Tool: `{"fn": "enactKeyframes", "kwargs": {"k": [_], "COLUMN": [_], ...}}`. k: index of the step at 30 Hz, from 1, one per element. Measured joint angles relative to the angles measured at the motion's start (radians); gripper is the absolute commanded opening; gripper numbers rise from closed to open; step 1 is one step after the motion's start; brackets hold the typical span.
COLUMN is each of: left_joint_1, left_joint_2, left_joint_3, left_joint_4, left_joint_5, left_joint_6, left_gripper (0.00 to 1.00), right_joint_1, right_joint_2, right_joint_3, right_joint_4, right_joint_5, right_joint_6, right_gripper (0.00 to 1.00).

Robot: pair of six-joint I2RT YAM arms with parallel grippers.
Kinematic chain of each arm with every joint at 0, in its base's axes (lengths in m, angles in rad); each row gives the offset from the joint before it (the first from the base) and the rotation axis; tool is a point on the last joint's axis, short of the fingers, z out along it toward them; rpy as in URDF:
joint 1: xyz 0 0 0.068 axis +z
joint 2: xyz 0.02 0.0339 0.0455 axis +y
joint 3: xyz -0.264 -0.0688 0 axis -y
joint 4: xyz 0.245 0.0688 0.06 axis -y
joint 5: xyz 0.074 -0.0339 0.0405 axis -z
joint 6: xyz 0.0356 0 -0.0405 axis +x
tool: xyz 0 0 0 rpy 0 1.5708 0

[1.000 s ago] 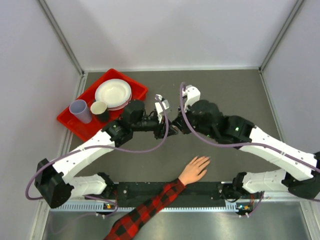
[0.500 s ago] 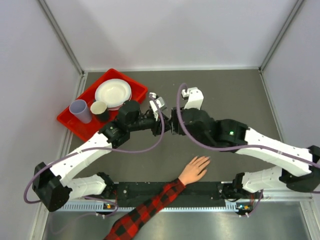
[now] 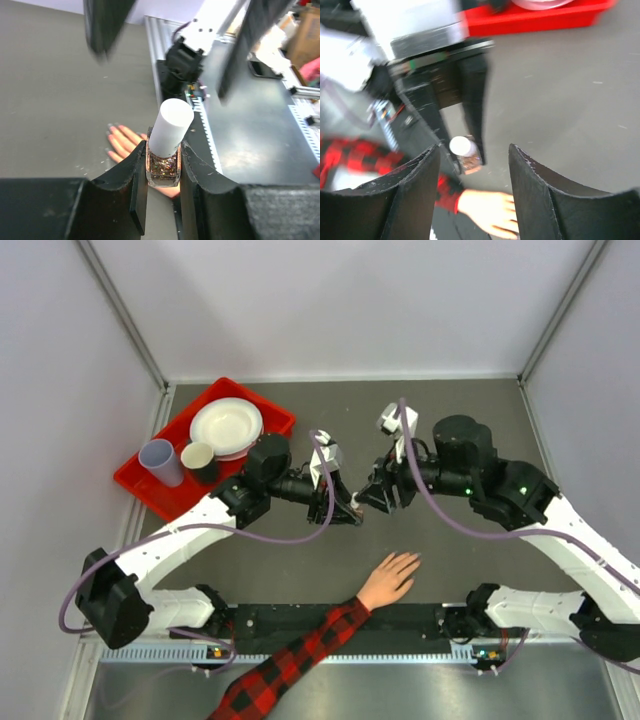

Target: Paint the nails

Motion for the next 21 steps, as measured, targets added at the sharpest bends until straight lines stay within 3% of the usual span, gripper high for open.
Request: {"fn": "enactKeyframes", "kwargs": {"k": [3,7,15,18,21], "left_joint_1": [0.0,0.0,0.0,0.0,0.0], "left_joint_2": [0.005,0.005,0.005,0.005,0.005], "left_joint_3": [0.002,0.007,0.013,0.013,0.013], "left_joint_4": [0.011,0.012,0.011,0.011,0.011], "left_joint_5": [0.041,0.066,0.084,0.085,0.087], "left_joint_6": [-0.015,-0.024,-0.029,-0.031,-0.031], "left_gripper": [0.0,0.0,0.0,0.0,0.0], "right_joint_1": [-0.001,-0.003,-0.005,-0.005,-0.005], "right_joint_2": [0.04,0.077,0.088,0.088,0.089], "right_joint_3": [0.003,0.003,0.032,0.049,0.059], "right_joint_4": [-0.017,-0.036,-0.058,-0.066,-0.069], "right_joint_5": [-0.116,-0.188,-0.212,-0.213,-0.219], "right_joint_6": [-0.048,-0.085,-0.111,-0.116,-0.118], "right_gripper": [0.56,0.37,0.38,0.34,0.2]}}
